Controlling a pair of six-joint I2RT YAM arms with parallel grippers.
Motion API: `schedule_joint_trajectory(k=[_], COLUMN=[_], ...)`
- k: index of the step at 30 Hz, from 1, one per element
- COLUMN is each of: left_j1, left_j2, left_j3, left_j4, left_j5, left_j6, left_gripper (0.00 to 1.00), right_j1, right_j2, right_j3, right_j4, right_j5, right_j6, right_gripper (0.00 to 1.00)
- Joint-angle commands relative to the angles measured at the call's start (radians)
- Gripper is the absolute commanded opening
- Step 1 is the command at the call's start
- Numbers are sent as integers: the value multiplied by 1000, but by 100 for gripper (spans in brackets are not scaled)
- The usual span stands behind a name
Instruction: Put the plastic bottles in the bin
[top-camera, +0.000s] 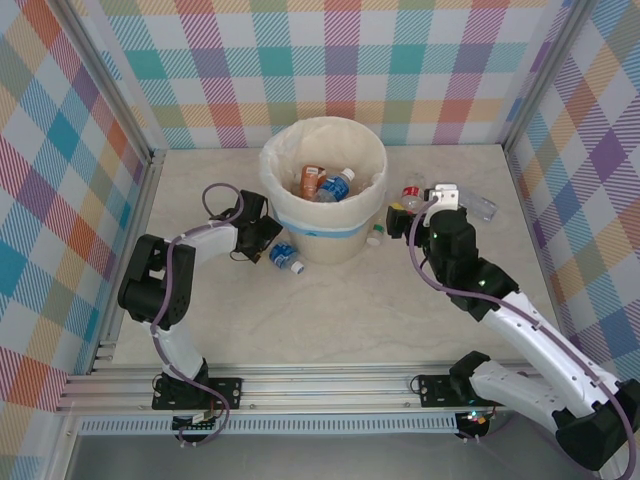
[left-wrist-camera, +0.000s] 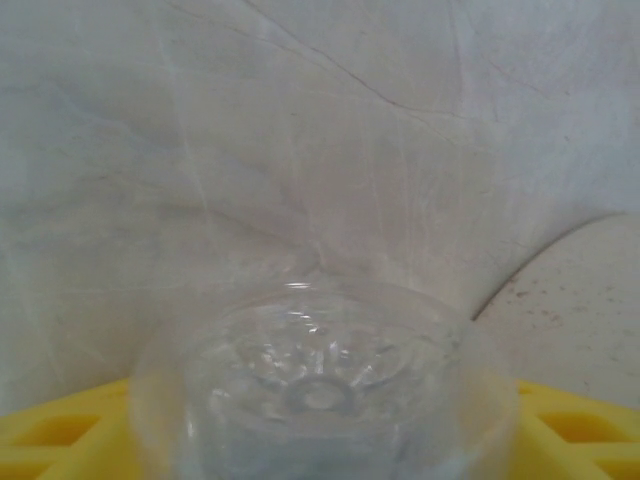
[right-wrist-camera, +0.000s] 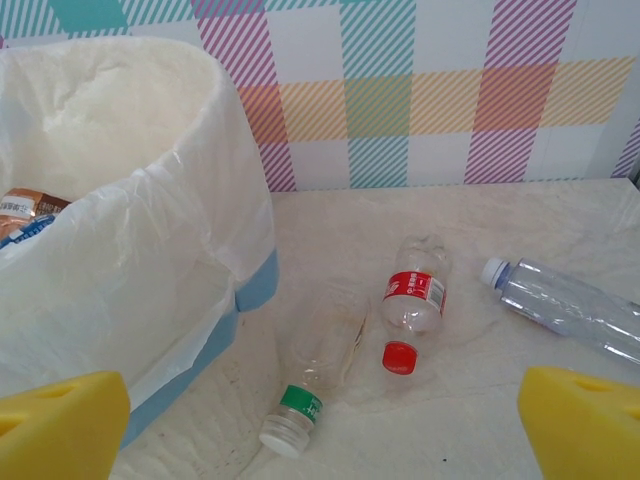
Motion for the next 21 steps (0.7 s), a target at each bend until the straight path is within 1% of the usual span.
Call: schedule_joint_trajectory(k=[1, 12, 16, 21], left_j1=[6, 7, 9, 14], left_j2=[-3, -125, -184, -290], left_j3=[-32, -113, -157, -245], left_j4=[52, 80, 82, 131], left_j5=[24, -43, -103, -178], left_j6=[26, 98, 93, 71], left_gripper=[68, 66, 65, 65], right_j1=[-7, -7, -7, -7], right_j2=[11, 37, 47, 62], right_j3=[-3, 4, 5, 11], right_j4=[8, 21, 25, 26], right_j5=[17, 8, -4, -14], right_j6=[-6, -7, 1, 5], right_gripper=[100, 100, 100, 100])
